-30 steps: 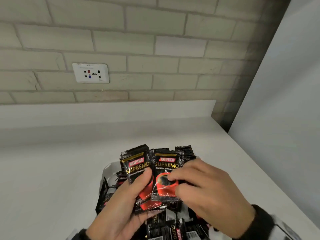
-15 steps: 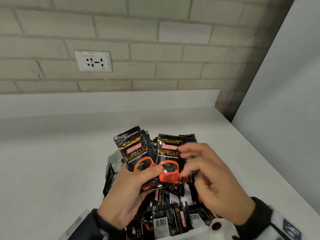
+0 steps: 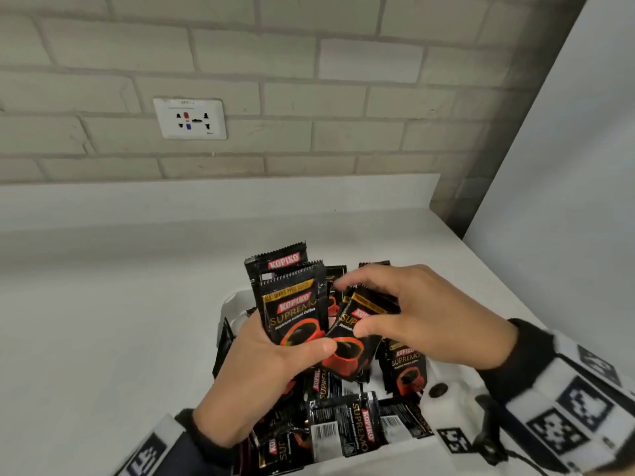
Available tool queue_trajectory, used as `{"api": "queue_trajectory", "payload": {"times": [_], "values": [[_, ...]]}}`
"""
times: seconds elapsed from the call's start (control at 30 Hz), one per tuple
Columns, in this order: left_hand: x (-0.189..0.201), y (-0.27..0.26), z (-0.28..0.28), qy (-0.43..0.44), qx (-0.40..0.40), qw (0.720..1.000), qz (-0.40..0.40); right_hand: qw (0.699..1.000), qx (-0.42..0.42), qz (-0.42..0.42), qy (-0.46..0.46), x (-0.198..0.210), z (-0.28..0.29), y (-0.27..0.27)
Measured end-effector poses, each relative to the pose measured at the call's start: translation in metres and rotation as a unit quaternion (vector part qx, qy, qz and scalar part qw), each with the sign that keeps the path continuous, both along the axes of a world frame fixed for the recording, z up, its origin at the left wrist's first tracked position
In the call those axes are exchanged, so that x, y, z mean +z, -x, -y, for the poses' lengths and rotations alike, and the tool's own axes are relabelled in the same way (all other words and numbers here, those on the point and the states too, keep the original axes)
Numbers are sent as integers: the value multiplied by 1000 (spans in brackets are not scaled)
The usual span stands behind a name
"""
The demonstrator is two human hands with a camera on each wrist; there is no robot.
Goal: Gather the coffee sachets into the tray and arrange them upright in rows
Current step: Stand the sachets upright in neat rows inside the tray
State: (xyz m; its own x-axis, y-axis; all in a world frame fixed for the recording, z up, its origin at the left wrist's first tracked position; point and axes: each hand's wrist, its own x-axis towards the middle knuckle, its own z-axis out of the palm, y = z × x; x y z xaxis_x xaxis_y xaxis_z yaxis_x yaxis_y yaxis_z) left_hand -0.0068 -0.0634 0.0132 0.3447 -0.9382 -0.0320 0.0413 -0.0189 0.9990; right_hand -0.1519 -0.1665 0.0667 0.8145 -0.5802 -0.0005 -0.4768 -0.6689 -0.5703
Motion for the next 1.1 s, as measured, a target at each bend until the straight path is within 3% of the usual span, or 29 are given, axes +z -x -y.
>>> {"api": "queue_trajectory", "payload": {"times": [0.23, 0.4, 0.57, 0.73, 1.1], "values": [[-1, -29, -4, 38, 82, 993, -75, 997, -37, -52, 40, 16, 33, -5], [0, -46, -8, 67, 106, 987, -97, 982, -12, -148, 115, 16, 54, -37], [3, -51, -13, 92, 108, 984, -108, 949, 31, -262, 172, -7, 55, -80], [2, -59, -20, 92, 116, 983, -112, 895, 60, -348, 273, -38, 57, -104], [-5, -65, -17, 75, 121, 979, -144, 892, 64, -360, 265, -47, 62, -100]]}}
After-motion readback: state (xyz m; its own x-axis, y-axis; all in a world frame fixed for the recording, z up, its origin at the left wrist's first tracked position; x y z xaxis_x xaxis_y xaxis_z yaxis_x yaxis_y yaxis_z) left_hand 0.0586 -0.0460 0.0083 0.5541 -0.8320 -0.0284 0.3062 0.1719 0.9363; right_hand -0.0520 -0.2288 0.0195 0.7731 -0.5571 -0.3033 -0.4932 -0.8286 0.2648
